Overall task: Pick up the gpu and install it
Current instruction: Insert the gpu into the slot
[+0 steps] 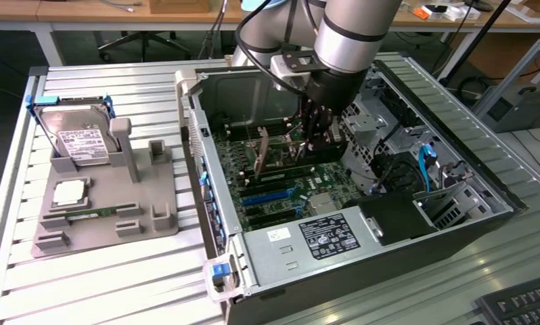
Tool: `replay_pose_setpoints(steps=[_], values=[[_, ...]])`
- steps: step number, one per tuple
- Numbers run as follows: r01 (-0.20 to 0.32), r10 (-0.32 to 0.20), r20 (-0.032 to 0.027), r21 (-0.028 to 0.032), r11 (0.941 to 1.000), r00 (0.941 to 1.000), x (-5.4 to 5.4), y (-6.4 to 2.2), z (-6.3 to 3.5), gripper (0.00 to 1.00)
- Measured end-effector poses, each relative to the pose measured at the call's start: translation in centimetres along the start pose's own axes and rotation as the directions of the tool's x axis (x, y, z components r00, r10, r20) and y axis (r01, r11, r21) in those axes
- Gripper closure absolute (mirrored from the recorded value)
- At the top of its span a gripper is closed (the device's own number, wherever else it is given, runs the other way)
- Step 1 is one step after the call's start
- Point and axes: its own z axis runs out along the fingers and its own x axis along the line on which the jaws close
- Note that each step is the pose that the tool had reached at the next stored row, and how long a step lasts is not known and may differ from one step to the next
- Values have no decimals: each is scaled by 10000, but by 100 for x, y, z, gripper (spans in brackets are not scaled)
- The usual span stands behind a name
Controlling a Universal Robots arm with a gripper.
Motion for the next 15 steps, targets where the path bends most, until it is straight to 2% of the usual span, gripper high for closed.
replay_pose_setpoints(steps=[15], values=[[-1, 1, 1, 0, 10000, 10000, 60, -3, 21, 73]])
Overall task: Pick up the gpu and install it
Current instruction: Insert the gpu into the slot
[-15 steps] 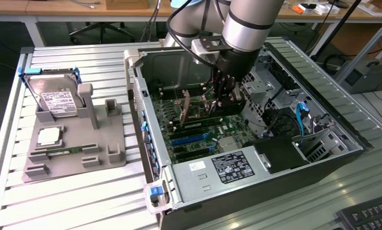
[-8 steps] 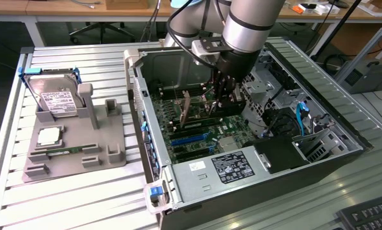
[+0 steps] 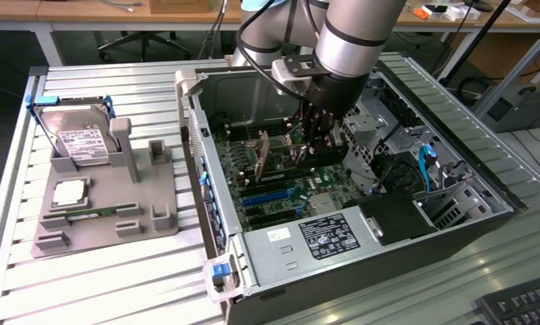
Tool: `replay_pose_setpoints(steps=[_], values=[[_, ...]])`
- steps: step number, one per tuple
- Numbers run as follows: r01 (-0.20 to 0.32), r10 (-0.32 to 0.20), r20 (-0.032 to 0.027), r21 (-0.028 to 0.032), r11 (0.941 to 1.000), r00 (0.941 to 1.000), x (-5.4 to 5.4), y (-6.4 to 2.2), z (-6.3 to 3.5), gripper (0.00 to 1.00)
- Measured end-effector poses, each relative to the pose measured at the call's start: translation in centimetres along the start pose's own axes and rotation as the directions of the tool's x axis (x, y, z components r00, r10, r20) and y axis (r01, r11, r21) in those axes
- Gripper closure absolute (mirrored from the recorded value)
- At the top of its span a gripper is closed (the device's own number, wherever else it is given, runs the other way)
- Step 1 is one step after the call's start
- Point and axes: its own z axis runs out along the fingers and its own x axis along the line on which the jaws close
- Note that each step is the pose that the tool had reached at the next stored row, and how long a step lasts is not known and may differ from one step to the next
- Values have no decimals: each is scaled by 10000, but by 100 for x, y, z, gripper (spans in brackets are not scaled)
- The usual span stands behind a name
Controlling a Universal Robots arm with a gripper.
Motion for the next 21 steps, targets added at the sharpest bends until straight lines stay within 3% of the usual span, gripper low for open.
replay_pose_setpoints(steps=[21], values=[[-7, 7, -1, 0, 10000, 10000, 96, -1, 35, 73]])
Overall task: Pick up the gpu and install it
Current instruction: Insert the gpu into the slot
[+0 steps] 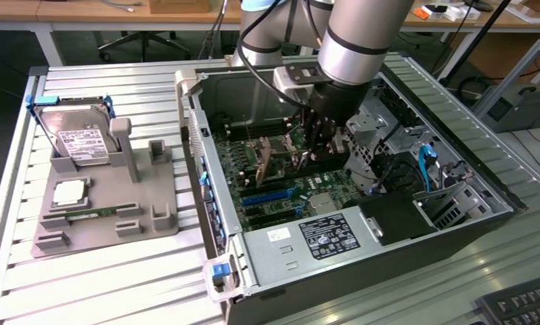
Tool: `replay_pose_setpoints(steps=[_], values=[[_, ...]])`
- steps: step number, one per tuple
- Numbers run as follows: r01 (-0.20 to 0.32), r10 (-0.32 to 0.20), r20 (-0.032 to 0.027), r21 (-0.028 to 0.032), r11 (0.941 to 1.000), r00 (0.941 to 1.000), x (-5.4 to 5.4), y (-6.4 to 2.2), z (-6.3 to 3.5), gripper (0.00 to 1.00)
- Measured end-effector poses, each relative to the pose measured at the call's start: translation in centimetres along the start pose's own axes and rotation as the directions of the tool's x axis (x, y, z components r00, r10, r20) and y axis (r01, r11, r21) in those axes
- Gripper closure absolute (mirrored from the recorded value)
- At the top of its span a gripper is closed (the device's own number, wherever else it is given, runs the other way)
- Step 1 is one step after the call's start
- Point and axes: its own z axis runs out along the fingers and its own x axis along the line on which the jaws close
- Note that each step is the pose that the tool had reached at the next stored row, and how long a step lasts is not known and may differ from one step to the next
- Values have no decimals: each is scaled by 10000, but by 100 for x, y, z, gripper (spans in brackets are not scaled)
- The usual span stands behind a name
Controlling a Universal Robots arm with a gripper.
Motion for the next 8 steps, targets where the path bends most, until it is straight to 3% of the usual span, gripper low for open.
replay_pose_setpoints(steps=[8], values=[[-2, 2, 0, 0, 10000, 10000, 32, 0, 12, 73]])
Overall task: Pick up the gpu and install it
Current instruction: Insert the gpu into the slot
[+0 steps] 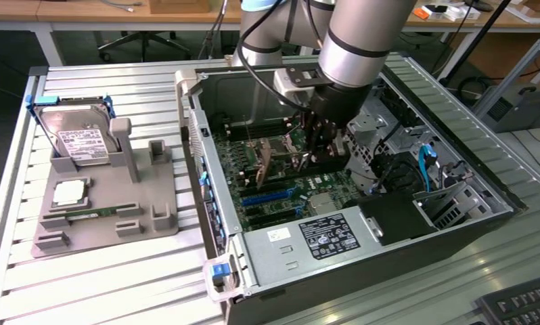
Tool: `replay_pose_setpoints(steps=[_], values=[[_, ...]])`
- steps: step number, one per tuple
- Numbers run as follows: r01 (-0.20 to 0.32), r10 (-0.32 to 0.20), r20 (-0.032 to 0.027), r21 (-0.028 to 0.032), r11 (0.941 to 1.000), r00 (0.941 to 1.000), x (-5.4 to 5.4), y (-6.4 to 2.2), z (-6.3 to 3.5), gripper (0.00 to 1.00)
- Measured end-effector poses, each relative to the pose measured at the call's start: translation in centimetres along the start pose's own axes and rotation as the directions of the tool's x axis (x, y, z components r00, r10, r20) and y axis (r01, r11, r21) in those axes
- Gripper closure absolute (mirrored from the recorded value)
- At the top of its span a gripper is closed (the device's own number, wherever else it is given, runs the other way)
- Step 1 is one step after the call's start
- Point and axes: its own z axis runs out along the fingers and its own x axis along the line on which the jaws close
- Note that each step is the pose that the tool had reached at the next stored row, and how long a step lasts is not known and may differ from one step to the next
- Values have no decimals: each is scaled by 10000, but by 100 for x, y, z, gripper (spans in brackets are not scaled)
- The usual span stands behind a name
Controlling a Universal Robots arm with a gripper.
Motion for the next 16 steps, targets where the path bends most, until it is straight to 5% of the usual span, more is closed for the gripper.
replay_pose_setpoints(steps=[16], values=[[-3, 3, 0, 1, 10000, 10000, 58, 0, 23, 73]])
